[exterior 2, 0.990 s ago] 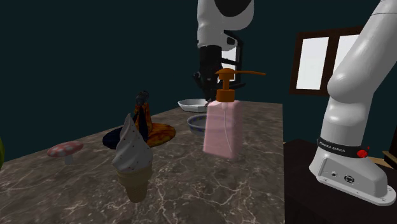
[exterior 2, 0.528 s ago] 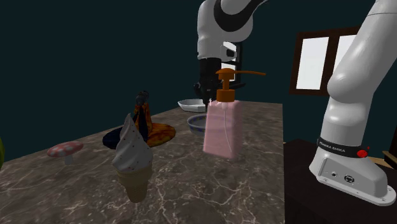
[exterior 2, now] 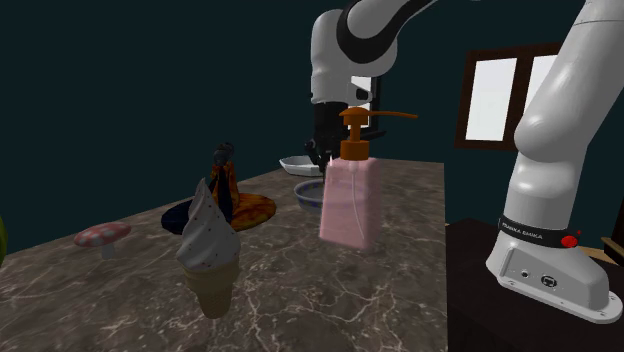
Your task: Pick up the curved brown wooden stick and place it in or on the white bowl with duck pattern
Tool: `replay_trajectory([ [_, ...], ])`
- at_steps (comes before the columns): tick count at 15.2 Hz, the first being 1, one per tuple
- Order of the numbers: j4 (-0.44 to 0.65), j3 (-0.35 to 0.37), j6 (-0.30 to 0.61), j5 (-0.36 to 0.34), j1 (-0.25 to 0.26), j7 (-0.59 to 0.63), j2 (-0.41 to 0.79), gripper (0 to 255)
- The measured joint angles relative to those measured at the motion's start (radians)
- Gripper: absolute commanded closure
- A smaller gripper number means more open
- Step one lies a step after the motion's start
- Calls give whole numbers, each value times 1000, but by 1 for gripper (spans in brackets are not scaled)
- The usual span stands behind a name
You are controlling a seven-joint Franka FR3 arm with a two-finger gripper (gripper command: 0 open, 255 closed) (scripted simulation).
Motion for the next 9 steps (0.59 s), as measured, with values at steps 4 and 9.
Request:
replay_trajectory([
  [4,0,0,1,0,0,0,0,0],
  [9,-1,0,1,0,0,0,0,0],
])
